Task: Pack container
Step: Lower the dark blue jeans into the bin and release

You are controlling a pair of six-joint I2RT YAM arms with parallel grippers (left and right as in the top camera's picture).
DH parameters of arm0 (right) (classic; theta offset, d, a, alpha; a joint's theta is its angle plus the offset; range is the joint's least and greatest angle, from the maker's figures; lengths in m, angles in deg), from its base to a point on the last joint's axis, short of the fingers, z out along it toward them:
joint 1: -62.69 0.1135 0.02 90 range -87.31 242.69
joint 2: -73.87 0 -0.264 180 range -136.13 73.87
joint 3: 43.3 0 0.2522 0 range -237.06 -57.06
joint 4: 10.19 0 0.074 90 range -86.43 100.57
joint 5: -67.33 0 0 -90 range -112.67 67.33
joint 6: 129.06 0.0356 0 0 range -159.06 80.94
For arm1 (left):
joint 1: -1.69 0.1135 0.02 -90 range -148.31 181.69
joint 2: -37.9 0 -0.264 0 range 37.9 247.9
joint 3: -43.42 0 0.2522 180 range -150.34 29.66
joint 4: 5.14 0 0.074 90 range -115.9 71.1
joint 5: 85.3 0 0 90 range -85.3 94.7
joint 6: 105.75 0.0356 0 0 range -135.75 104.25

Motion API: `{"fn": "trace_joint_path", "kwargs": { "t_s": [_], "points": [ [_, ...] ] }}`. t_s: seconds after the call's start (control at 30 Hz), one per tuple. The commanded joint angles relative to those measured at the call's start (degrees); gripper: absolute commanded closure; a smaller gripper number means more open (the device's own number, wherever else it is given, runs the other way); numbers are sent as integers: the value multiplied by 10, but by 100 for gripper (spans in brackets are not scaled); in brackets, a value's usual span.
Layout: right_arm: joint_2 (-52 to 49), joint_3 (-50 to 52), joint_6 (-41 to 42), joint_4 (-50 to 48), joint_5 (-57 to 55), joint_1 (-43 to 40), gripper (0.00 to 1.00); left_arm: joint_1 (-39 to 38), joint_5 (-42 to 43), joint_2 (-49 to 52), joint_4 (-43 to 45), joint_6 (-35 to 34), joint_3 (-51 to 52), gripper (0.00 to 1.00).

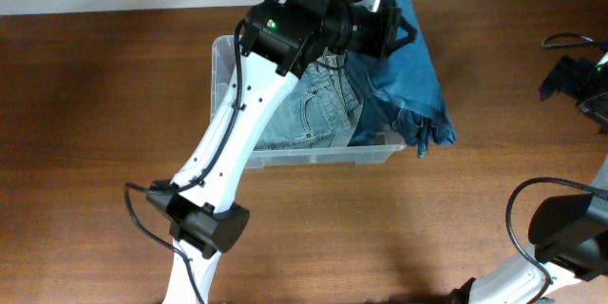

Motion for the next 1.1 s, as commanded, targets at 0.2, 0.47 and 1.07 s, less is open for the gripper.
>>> {"fn": "trace_joint_path", "kwargs": {
  "t_s": [0.2,0.47,1.07],
  "points": [
    [0,1,7,-1,1,-1,1,88,21,-5,-72,93,-9,99],
    [0,1,7,-1,1,-1,1,127,21,20,-185,231,6,99],
    [0,1,7,-1,1,-1,2,238,-45,99,-366,318,18,99]
  ]
}}
